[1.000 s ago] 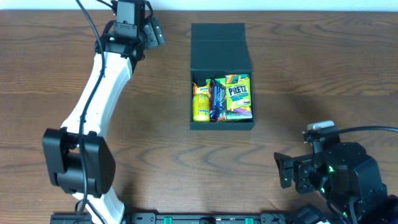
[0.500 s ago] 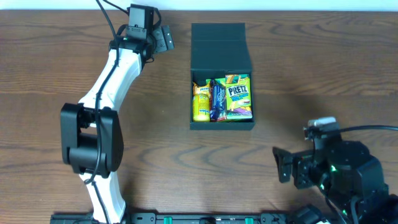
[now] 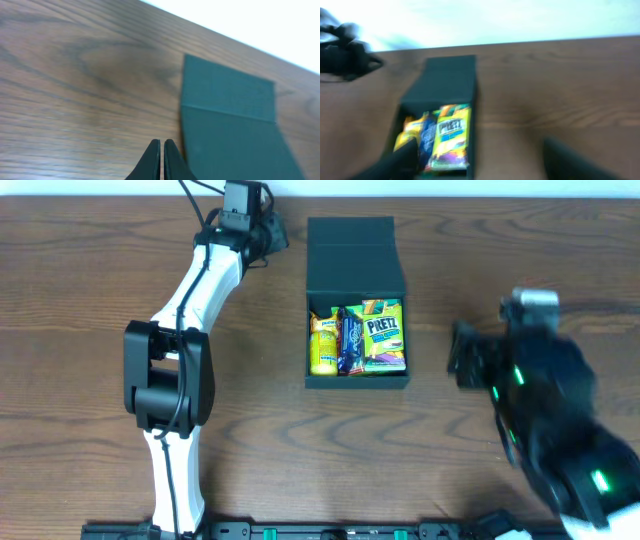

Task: Pack container
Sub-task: 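Raise both grippers to the box lid's top edge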

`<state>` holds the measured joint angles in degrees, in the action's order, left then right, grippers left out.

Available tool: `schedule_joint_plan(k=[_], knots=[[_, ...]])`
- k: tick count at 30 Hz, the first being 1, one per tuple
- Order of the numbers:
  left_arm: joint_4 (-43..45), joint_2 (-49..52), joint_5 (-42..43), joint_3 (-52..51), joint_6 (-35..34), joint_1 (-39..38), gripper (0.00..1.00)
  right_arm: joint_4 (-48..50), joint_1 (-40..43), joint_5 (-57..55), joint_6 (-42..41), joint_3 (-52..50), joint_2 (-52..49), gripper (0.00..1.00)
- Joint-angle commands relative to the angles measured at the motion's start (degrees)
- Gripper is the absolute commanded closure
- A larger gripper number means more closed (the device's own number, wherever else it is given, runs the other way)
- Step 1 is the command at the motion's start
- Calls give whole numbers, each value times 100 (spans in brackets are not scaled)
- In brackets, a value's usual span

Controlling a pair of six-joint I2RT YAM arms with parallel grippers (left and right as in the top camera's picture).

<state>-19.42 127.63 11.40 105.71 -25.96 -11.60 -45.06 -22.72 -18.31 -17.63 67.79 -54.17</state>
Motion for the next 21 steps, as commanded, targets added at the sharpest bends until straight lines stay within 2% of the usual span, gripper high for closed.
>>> schedule_joint_plan(k=[1, 3, 5, 8, 11, 17, 21], knots=[[4, 129, 219, 179, -518, -9, 94, 278, 476, -33, -76, -22, -791, 57], [9, 129, 219, 179, -535, -11, 95, 667, 774, 275, -76, -22, -1303, 76], [33, 129, 225, 179, -470, -13, 95, 1104, 1121, 756, -74, -22, -1845, 91], [39, 129, 382, 179, -116, -24, 94, 1611, 1609, 1554, -72, -22, -2575, 98], [-7, 129, 669, 179, -109, -22, 94, 2061, 1952, 2245, -74, -22, -3226, 99], [-4, 127, 2107, 179, -151, -9, 94, 2793, 2369, 3195, -76, -22, -4286, 99], [-50, 129, 2144, 179, -74, -11, 94, 3318, 2468, 3609, -271, -17, -4922, 98]])
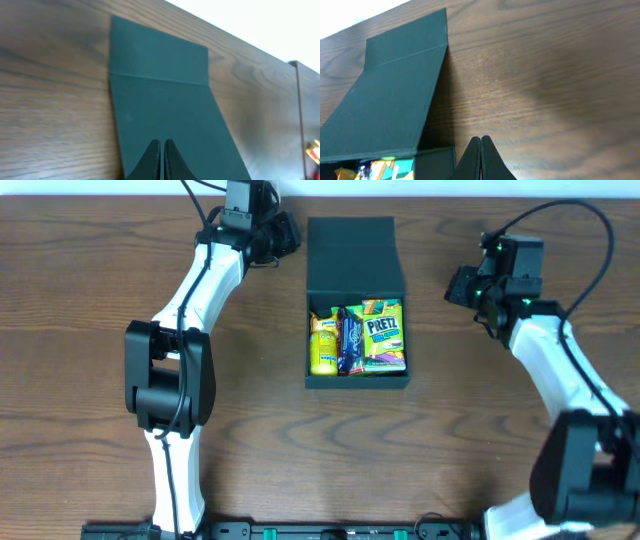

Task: Pack container
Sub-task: 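Raise both grippers to the box lid's top edge, then push the lid forward and down with both grippers to close it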

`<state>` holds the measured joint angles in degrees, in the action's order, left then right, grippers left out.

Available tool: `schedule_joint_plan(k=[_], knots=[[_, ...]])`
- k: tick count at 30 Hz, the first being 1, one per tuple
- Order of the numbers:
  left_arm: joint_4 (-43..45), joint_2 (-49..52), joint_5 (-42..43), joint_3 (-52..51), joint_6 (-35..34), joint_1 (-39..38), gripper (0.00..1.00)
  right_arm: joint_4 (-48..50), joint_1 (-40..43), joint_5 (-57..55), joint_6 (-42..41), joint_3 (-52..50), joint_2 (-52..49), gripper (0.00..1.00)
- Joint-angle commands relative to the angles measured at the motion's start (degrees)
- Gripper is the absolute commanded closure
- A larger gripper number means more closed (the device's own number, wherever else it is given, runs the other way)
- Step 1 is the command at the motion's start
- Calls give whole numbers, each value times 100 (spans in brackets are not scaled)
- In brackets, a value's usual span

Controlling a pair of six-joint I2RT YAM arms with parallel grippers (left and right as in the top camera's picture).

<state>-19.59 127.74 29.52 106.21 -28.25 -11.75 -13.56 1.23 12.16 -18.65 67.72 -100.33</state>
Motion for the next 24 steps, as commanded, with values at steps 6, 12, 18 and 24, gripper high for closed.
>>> schedule_joint_plan(k=[6, 12, 18, 24], knots=[[-216, 197, 122, 127, 271, 31, 95, 634, 116, 1062, -363, 219, -1113, 98], [-251, 549, 127, 131, -101, 127, 95, 203, 149, 1473, -352, 1198, -2013, 99], [-308, 883, 417, 133, -586, 293, 95, -284, 153, 1878, -249, 2109, -2761, 98], [-310, 1126, 922, 133, -715, 356, 95, -295, 118, 2522, -278, 2662, -3342, 98]])
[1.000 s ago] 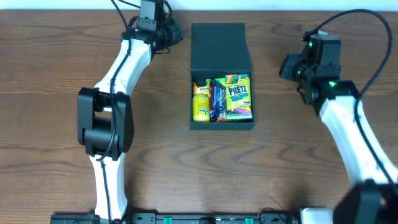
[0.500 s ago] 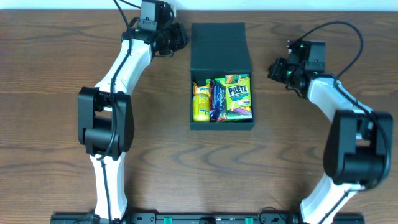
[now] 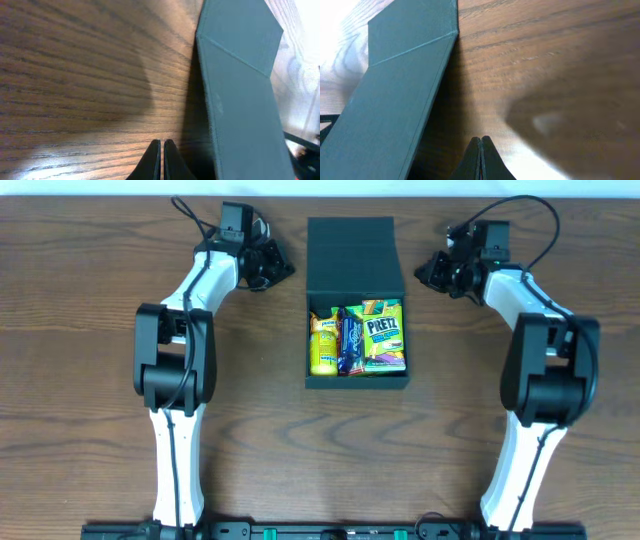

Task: Pack container
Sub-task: 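Push the lid forward and down with both grippers to close it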

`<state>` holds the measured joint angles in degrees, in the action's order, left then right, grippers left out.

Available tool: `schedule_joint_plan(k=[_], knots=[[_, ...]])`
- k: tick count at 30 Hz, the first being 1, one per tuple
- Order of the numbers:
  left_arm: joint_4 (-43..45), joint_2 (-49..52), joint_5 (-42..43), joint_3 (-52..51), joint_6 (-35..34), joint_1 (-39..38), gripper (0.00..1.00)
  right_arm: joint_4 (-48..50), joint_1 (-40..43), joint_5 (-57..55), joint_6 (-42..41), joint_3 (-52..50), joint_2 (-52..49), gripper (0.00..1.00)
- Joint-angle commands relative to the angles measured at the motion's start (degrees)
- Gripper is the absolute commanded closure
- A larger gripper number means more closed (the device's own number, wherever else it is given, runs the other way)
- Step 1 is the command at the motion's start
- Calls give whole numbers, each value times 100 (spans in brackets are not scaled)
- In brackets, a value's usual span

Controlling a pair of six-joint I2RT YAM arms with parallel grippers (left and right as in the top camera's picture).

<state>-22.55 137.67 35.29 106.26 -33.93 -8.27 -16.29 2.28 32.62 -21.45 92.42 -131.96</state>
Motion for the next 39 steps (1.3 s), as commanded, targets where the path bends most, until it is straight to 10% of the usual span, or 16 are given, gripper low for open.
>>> schedule_joint_plan(k=[1, 39], knots=[[-15, 144, 374, 129, -144, -2, 95, -24, -2, 566, 0, 243, -234, 98], [-350, -1025, 1401, 166, 1569, -111, 94, 717, -44, 4616, 98, 1346, -271, 99]])
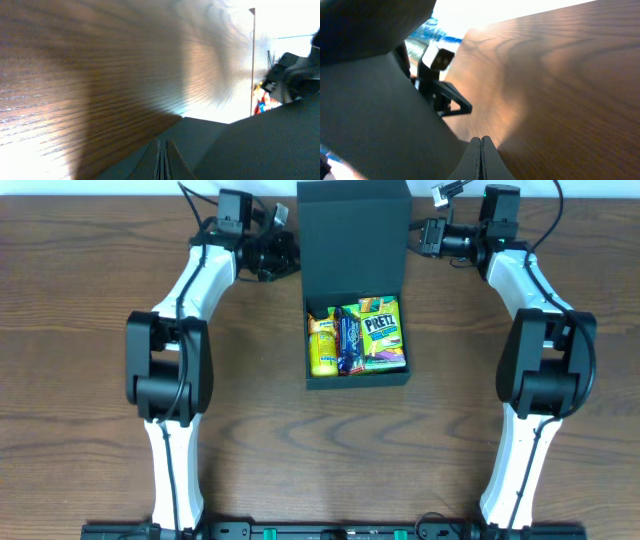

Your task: Pack container

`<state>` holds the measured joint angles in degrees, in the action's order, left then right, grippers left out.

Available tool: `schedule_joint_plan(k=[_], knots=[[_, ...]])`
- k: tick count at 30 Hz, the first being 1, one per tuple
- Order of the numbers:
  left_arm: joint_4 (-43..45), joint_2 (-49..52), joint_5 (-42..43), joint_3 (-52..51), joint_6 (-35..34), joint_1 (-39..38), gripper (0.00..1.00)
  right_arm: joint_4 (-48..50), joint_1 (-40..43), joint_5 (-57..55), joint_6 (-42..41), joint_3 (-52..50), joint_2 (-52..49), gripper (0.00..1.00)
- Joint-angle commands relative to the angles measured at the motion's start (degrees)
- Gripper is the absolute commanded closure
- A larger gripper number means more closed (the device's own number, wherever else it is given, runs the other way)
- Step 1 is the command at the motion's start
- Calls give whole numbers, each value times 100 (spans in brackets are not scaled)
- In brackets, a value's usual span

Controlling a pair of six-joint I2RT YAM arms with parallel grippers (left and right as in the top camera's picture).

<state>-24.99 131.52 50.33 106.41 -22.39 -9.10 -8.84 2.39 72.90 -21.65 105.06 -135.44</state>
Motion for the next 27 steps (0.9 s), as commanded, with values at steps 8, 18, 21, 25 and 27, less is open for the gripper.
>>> schedule_joint_plan(k=[8, 18, 21, 25, 27], knots=[[-610, -1032, -278, 151, 1082, -31, 95, -1451, -66, 612, 957, 83, 85, 98], [-1982, -1541, -1047, 151, 1773, -42, 94, -3353, -66, -111, 2175, 83, 87, 98], [-2326, -1541, -1427, 149, 1773, -42, 94, -3390, -63, -114, 2177, 83, 96, 99], [-2529, -1541, -1558, 149, 1764, -85, 95, -3397, -55, -328, 2218, 85, 195, 98], [-2588, -1541, -1714, 149, 1670, -105, 94, -3423, -55, -721, 2218, 85, 321, 98]])
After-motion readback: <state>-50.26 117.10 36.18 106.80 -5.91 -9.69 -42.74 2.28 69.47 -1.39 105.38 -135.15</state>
